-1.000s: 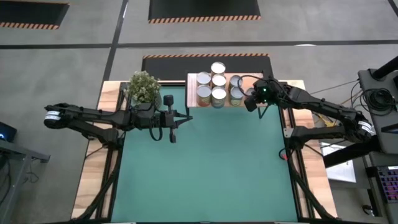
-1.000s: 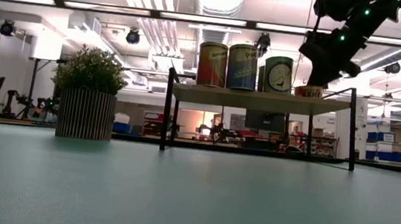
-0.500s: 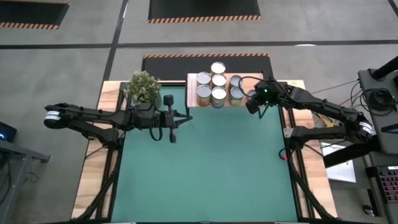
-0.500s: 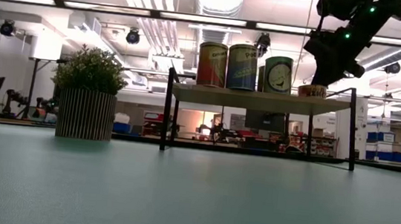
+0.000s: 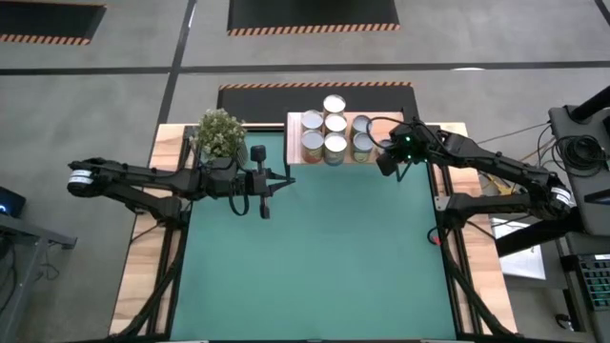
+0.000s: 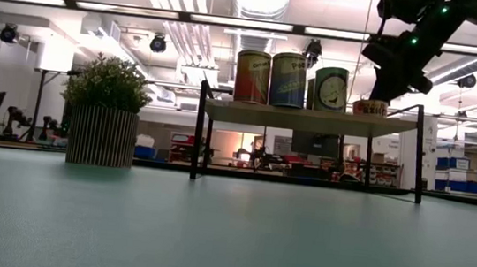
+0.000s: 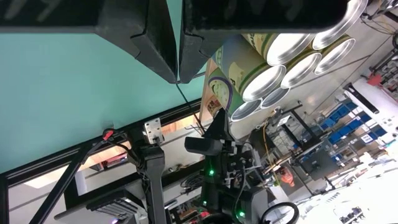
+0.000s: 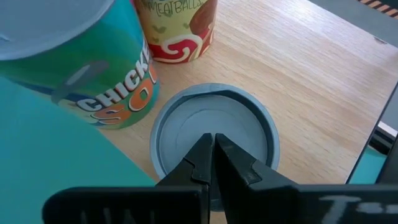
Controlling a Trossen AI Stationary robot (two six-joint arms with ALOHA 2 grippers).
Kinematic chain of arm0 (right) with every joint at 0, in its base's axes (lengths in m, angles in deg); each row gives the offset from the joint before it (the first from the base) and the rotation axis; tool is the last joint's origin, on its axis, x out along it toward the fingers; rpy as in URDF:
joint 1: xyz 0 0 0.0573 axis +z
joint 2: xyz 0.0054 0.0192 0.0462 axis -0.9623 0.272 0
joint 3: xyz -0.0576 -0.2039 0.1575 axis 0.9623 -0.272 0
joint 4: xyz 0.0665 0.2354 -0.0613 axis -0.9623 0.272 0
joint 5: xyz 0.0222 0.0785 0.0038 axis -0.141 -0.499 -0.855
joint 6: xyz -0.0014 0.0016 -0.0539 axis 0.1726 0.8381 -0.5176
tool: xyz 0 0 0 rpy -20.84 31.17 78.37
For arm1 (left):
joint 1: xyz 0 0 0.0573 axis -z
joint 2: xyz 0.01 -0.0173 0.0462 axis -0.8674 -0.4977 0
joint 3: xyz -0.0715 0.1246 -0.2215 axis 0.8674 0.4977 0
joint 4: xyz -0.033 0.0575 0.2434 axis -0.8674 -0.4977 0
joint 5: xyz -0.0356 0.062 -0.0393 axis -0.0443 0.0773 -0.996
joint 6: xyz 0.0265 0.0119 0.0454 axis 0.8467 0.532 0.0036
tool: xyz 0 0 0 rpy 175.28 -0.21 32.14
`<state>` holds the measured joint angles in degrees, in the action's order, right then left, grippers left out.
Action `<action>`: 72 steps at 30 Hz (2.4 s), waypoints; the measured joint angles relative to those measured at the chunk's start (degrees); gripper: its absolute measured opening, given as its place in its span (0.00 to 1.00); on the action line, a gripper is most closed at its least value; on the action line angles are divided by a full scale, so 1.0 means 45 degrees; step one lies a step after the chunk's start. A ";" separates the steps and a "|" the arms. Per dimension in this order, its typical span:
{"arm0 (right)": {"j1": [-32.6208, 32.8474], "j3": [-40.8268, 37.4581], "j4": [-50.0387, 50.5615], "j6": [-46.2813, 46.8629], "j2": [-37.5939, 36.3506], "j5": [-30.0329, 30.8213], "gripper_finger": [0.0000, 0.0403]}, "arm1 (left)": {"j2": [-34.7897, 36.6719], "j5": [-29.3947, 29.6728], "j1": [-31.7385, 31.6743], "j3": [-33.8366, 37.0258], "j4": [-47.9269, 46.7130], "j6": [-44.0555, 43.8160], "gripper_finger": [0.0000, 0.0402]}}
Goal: Pick and place cans onto a shelf
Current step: Adjust the canned goods on the shelf, then return to Home Position
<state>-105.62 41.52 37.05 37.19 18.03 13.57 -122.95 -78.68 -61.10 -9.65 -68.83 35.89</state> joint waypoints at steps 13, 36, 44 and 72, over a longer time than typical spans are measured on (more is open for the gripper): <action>0.0001 0.0110 0.0372 0.0041 -0.0305 -0.0075 0.02 | 0.0000 0.0000 0.0003 0.0000 0.0000 0.0002 0.00; 0.1351 -0.1150 -0.3749 -0.3447 -0.3621 -0.1635 0.02 | 0.1866 -0.0939 0.0000 0.0571 -0.1663 -0.0349 0.00; 0.1676 -0.4237 -0.6772 -0.5039 -0.5981 -0.4724 0.02 | 0.4993 -0.1384 0.0000 0.2629 -0.1508 -0.1208 0.00; 0.1671 -0.7721 -0.8015 -0.6164 -1.1337 -0.5089 0.02 | 1.3115 -0.1518 0.0000 0.8124 -0.1214 -0.4830 0.00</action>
<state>-98.10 6.77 0.98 9.45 -32.99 -9.33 -63.93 -85.51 -61.10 26.91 -74.30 14.15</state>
